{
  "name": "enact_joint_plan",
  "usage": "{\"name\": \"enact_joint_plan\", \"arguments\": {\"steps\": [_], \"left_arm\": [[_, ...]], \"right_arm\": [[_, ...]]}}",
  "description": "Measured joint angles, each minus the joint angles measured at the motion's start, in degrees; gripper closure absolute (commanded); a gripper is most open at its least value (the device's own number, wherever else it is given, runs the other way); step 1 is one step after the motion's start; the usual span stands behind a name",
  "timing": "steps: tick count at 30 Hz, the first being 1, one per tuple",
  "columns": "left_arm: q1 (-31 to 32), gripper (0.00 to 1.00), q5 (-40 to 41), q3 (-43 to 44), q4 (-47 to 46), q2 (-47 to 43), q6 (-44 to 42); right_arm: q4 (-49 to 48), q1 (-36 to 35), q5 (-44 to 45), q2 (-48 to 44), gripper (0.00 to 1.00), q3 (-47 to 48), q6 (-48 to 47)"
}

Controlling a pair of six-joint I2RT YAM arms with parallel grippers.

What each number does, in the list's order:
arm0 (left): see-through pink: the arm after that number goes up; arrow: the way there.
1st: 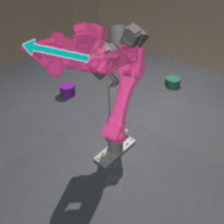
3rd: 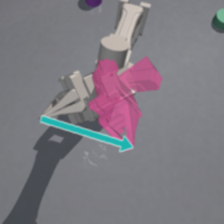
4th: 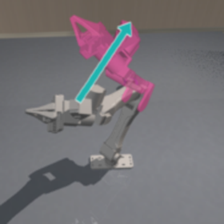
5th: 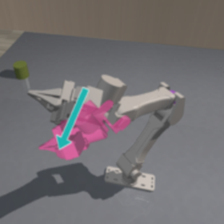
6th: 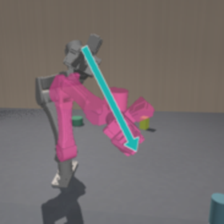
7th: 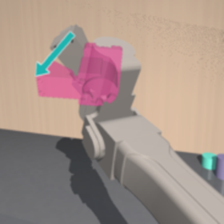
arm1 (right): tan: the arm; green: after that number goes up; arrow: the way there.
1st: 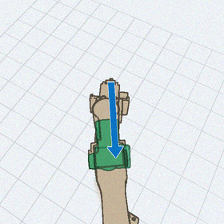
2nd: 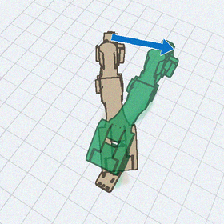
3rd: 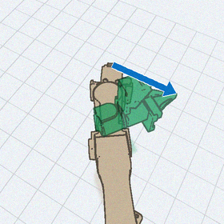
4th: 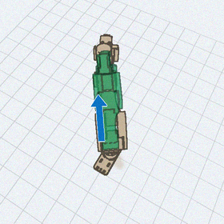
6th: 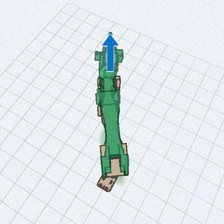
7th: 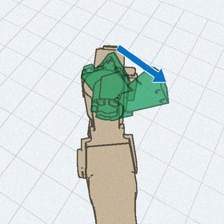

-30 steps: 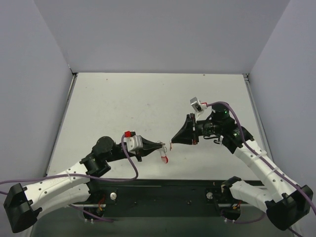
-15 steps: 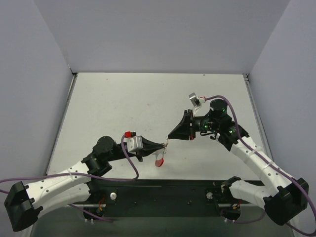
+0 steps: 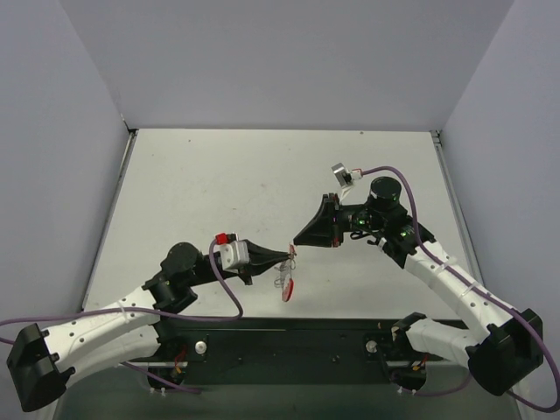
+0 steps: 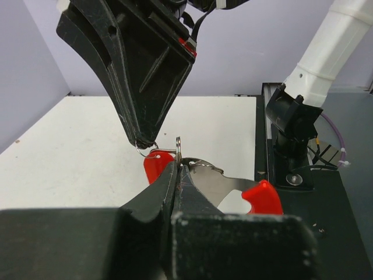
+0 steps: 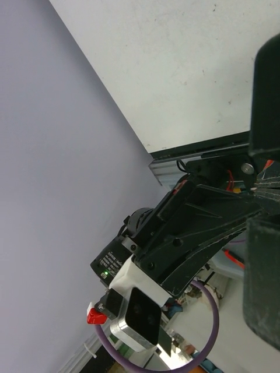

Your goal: Put the keys on the keyring

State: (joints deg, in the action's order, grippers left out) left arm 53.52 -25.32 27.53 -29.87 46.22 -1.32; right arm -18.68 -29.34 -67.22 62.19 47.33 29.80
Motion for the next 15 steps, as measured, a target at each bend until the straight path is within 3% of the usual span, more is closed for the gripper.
{"name": "enact_joint_plan", "arguments": {"steps": [15], "left_arm": [[0.0, 1.0, 3.85, 0.0, 0.59, -2.84, -2.43]], "right_arm": [[0.07, -0.35, -1.22, 0.66, 1.0, 0.0, 0.07]]}}
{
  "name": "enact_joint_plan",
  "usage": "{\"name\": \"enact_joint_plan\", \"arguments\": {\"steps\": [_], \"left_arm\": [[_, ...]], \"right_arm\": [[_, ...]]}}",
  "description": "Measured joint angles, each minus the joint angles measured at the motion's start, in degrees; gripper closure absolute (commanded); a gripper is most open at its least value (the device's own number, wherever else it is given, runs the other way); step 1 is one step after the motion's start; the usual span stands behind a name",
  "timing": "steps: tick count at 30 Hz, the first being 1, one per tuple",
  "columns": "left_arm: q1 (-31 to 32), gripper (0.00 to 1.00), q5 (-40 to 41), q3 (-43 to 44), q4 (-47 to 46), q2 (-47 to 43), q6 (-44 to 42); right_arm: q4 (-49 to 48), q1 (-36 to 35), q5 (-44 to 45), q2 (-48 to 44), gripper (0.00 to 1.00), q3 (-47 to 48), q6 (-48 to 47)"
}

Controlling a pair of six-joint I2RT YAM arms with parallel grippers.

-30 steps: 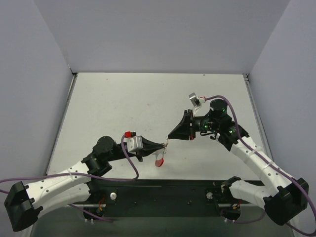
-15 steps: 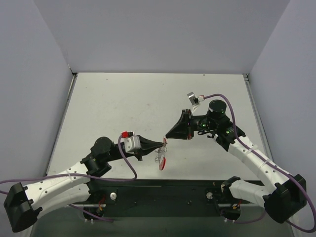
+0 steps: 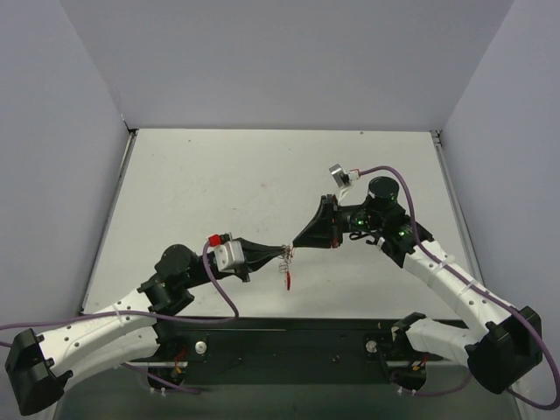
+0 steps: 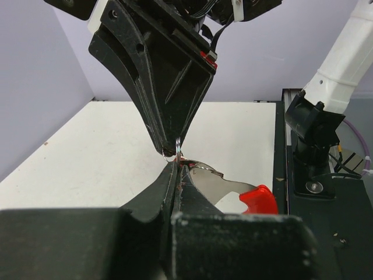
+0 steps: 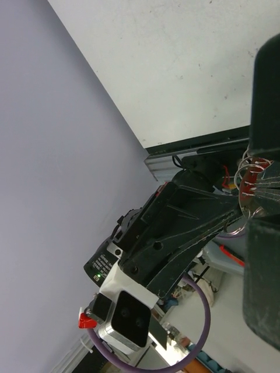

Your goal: Put the keys on the keyring

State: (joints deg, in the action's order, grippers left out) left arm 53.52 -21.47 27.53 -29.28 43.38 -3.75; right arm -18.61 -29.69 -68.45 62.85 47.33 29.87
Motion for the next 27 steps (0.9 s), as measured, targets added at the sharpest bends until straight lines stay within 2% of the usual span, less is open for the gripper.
{"name": "enact_joint_plan", "arguments": {"steps": [27], "left_arm": [[0.0, 1.0, 1.73, -0.02, 0.44, 0.87, -1.07]], "right_arm": [[-1.31, -0.39, -2.27, 0.0, 1.0, 0.0, 2.12]]}}
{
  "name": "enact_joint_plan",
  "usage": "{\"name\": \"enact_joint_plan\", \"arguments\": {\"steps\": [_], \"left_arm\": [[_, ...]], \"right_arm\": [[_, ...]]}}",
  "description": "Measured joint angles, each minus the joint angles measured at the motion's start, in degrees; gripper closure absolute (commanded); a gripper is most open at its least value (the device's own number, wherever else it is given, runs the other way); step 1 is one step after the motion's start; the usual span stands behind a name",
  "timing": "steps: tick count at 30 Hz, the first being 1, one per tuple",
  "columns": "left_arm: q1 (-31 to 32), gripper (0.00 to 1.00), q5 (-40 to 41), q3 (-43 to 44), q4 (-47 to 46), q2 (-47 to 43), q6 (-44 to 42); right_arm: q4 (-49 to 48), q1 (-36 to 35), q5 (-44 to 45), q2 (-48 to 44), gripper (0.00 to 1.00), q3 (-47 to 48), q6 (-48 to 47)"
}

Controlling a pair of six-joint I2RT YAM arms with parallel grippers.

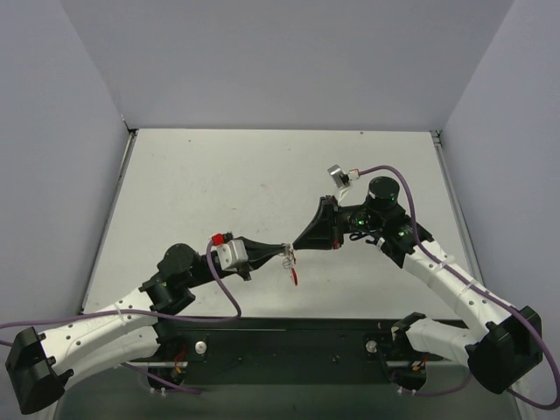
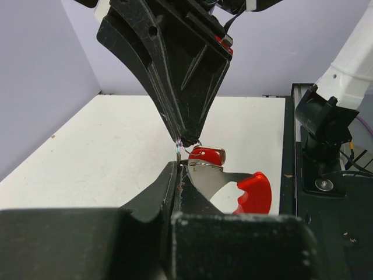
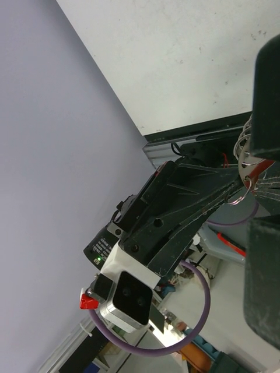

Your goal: Put the keys on the keyring

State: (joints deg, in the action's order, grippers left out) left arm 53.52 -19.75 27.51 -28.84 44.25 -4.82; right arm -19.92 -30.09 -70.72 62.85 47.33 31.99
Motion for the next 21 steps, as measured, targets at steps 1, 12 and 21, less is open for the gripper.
{"name": "enact_joint_plan", "arguments": {"steps": [1, 12, 21], "left_arm": [[0.0, 1.0, 0.0, 0.0, 0.0, 0.0, -0.04], [0.0, 1.0, 0.0, -0.07, 0.39, -0.76, -0.15], [0.0, 1.0, -0.2, -0.07, 0.42, -3.3, -0.17]], "right_arm": [[-0.07, 0.0, -0.09, 0.0, 1.0, 0.0, 0.09], [-0.33, 0.0, -0.26, 0.0, 1.0, 0.0, 0.79], [-0.31, 0.0, -0.28, 0.44, 1.0, 0.0, 0.7]]}}
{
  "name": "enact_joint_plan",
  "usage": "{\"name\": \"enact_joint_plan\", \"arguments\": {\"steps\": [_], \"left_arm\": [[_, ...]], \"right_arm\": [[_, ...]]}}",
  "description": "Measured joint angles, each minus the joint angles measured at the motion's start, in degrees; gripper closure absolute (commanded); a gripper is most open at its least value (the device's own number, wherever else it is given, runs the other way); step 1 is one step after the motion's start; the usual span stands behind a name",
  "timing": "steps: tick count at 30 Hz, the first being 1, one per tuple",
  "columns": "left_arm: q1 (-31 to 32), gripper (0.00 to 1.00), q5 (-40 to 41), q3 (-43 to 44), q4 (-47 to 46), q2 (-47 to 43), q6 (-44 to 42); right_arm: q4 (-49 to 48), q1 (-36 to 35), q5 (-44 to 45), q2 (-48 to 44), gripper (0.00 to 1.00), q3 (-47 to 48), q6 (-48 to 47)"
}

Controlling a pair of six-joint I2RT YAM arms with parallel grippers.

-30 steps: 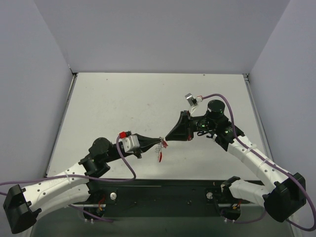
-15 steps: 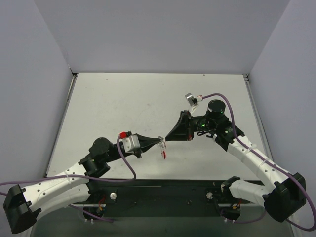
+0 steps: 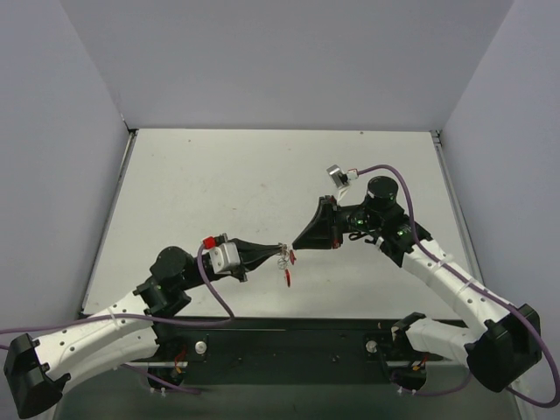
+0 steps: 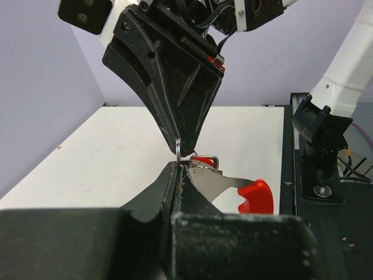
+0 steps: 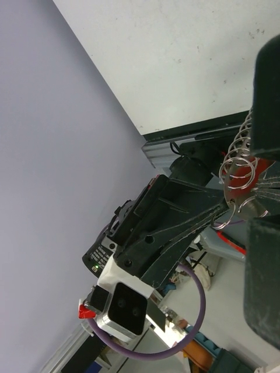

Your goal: Put the keys on the keyring

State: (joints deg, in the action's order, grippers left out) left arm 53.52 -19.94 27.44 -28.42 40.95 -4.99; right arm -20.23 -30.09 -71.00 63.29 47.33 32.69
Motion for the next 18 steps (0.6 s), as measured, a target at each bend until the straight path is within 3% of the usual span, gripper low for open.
{"name": "enact_joint_plan", "arguments": {"steps": [18], "left_arm": [[0.02, 1.0, -1.55, 0.0, 3.89, 2.21, -0.15]], "right_arm": [[0.02, 0.0, 0.02, 0.26, 1.0, 0.0, -0.17]]}}
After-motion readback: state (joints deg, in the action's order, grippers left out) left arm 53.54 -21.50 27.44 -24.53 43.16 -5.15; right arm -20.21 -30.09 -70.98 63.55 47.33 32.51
